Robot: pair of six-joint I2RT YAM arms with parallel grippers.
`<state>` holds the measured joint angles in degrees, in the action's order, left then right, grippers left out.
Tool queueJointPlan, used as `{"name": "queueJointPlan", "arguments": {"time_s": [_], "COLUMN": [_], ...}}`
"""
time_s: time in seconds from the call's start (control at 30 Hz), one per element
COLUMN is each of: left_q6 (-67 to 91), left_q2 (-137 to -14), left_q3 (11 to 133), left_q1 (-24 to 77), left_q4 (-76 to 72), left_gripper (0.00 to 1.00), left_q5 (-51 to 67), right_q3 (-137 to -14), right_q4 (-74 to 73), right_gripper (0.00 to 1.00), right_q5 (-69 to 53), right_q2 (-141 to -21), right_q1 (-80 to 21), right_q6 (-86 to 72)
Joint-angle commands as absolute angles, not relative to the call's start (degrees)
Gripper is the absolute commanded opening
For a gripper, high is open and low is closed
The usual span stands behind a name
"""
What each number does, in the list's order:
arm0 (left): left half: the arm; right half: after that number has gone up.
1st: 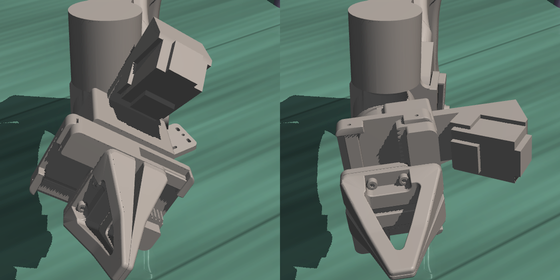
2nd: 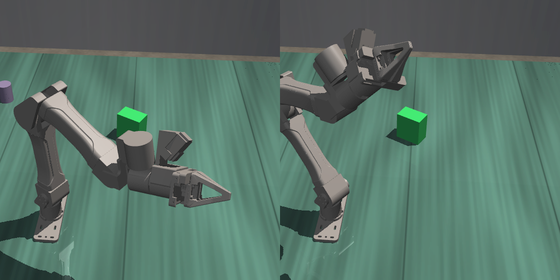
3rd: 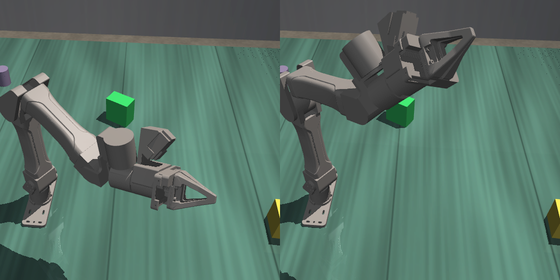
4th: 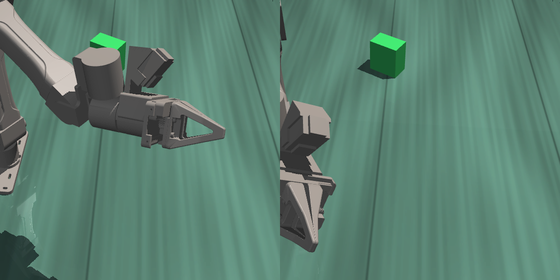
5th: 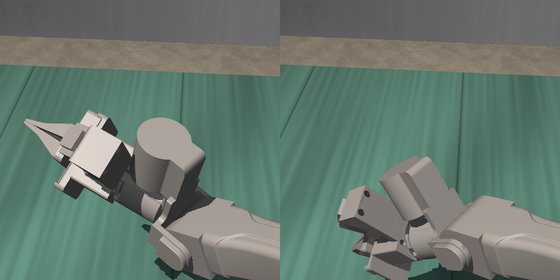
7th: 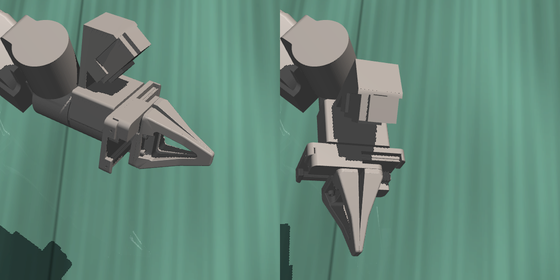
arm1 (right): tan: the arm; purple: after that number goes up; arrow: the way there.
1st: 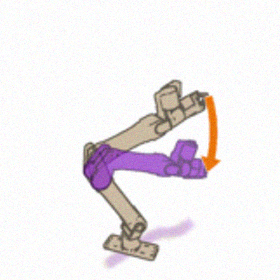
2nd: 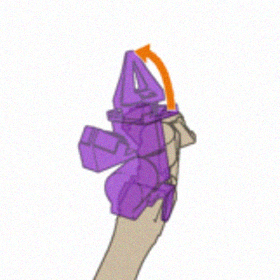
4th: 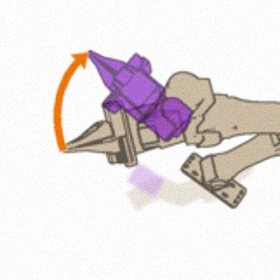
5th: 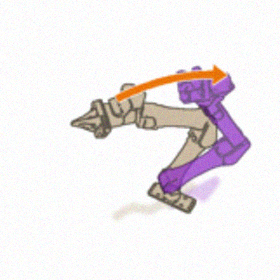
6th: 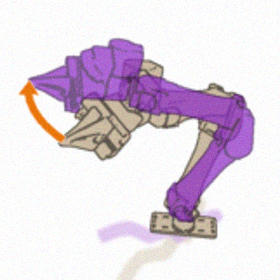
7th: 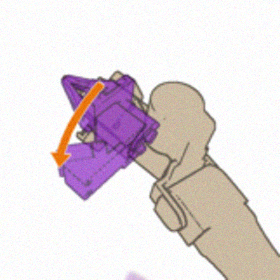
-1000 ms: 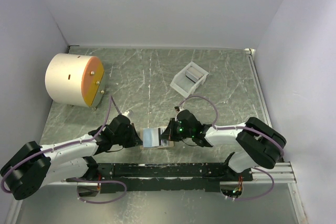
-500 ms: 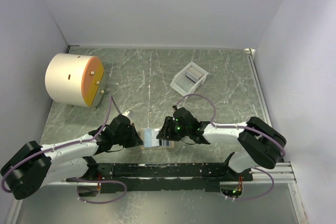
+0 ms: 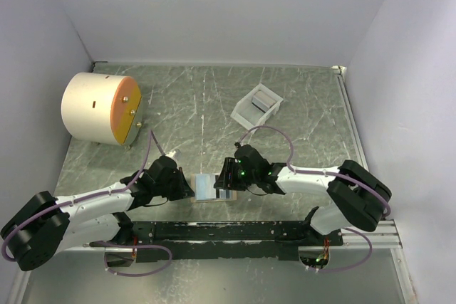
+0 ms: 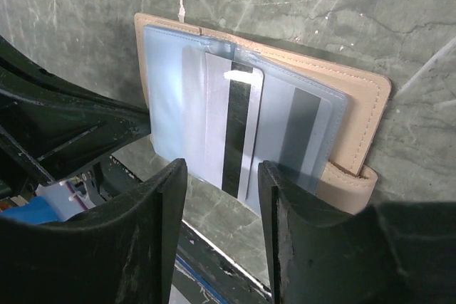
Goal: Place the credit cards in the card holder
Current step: Insert the credit card into the card holder.
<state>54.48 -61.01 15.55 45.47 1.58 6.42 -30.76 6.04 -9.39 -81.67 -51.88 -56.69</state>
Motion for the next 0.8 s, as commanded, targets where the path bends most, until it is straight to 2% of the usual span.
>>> {"name": "queueJointPlan", "arguments": {"time_s": [0.0, 0.47, 0.77], "left_q6": [54.3, 54.1, 54.3], "left_q2": [-61.3, -61.0, -60.9], "left_q3": [14.9, 15.1, 14.8], "left_q1": [45.7, 45.8, 45.8], "left_q4": [1.6, 1.7, 1.4], "left_gripper": [0.09, 0.09, 0.10], "left_q5": [7.1, 7.2, 7.2], "right_q3": [-31.6, -31.8, -31.5], "right_q4": [5.4, 9.3, 12.0], "right_gripper": [0.44, 0.44, 0.40], "right_q5": [-9.0, -11.7, -12.5], "right_q2": [-82.5, -85.3, -86.4], "right_q1": [-52.3, -53.2, -53.9], "right_q6": [-56.0, -56.6, -56.3]}}
